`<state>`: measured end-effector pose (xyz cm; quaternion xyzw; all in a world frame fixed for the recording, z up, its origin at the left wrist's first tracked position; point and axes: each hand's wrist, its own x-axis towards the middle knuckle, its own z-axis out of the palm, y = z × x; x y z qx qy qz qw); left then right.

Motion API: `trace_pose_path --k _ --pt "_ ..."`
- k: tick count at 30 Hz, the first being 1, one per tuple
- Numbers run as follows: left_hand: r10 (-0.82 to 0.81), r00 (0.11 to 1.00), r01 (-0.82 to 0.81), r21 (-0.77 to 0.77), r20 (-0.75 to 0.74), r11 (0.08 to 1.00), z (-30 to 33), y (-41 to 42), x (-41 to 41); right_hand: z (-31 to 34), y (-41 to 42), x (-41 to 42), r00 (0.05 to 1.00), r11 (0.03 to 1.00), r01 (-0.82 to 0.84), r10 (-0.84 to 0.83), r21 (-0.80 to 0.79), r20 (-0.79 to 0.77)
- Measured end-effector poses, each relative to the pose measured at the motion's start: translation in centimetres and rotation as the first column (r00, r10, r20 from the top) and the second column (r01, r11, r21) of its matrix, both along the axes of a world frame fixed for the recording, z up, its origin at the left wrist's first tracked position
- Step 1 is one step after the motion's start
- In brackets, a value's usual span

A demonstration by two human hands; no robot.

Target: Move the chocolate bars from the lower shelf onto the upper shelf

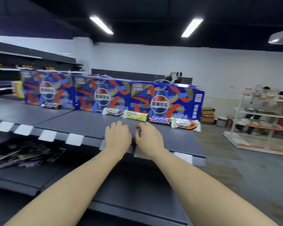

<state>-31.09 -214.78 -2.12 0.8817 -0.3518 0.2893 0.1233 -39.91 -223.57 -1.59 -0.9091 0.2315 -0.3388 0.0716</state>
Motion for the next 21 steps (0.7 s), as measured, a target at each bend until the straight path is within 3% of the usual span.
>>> trace_pose_path --k 6,11,15,21 --pt "0.128 0.992 -0.129 -0.041 -0.018 0.991 -1.1 11.8 6.2 -1.2 9.1 5.9 0.986 0.992 -0.123 0.121 0.010 0.114" --pt "0.277 0.958 -0.275 0.035 -0.079 0.961 -4.5 21.5 10.1 -4.6 17.4 10.8 0.966 0.965 -0.253 0.247 0.074 0.075" --pt "0.331 0.923 -0.325 0.063 -0.194 0.944 -7.4 28.0 12.3 -8.3 23.2 14.7 0.949 0.936 -0.296 0.310 0.191 -0.051" --pt "0.349 0.824 -0.359 0.065 -0.447 0.931 -13.0 34.2 14.0 -15.9 30.6 19.1 0.898 0.828 -0.269 0.400 0.492 -0.182"
